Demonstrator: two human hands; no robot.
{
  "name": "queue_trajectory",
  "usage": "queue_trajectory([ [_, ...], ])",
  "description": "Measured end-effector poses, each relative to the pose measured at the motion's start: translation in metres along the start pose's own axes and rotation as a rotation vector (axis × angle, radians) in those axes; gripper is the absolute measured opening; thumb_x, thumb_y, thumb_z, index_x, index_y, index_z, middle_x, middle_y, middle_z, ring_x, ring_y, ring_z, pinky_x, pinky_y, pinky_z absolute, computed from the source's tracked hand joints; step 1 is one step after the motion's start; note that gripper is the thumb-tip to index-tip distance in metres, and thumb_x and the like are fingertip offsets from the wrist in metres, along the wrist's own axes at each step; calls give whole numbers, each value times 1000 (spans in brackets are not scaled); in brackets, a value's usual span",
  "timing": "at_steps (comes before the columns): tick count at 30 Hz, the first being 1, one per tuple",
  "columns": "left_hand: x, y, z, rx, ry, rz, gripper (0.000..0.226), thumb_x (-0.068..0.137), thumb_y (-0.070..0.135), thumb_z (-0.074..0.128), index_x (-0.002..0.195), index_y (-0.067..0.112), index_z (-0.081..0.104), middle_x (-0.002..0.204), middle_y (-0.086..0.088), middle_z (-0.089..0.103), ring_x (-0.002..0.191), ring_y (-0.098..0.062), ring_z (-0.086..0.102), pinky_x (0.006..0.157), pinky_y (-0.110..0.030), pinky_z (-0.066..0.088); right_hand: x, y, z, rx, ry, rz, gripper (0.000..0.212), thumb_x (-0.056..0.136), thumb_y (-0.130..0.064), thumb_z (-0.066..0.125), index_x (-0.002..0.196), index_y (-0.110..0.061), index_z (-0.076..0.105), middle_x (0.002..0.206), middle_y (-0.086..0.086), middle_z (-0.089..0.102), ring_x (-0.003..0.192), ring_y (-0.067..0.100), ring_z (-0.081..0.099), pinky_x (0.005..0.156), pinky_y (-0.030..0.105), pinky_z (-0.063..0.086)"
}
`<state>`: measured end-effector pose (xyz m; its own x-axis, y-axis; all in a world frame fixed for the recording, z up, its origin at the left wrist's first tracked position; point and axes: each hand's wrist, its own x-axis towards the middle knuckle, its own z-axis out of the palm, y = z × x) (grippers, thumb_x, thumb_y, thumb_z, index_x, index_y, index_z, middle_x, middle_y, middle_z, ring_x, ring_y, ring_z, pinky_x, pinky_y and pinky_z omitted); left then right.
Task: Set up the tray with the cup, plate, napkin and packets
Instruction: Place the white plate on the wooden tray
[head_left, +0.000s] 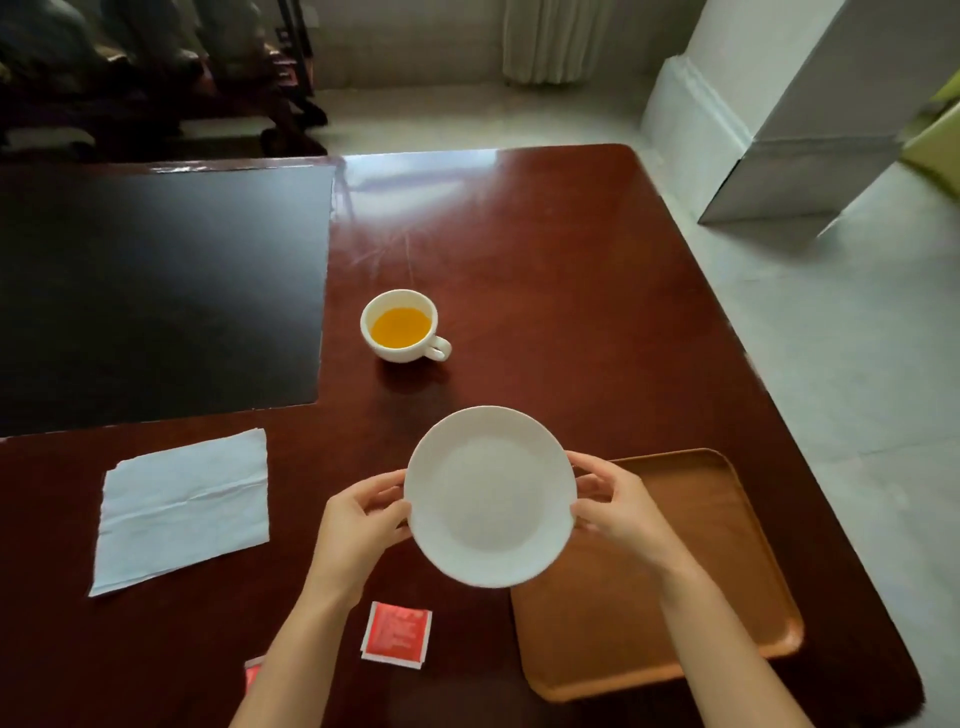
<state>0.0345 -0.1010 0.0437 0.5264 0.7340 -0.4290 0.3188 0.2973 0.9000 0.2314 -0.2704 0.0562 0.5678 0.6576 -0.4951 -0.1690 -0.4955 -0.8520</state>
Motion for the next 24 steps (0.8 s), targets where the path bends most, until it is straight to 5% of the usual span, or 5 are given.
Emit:
queue_trajectory([
  [7, -24, -22, 79, 26, 90, 6, 37, 79, -11, 59, 91, 21, 73, 84, -4, 76, 79, -16, 72, 61, -25, 59, -16, 34, -71, 31, -12, -20, 55, 75, 6, 63, 105, -40, 61, 95, 8, 66, 89, 17, 64, 54, 20, 55],
  [24, -38, -62, 140, 379, 230, 11, 26, 78, 17, 75, 104, 18, 71, 82, 16, 69, 77, -4, 67, 63, -16, 54, 7, 94, -104, -24, -70, 66, 52, 78, -1, 68, 111, -40, 58, 99, -2, 65, 86, 17, 66, 60, 27, 59],
])
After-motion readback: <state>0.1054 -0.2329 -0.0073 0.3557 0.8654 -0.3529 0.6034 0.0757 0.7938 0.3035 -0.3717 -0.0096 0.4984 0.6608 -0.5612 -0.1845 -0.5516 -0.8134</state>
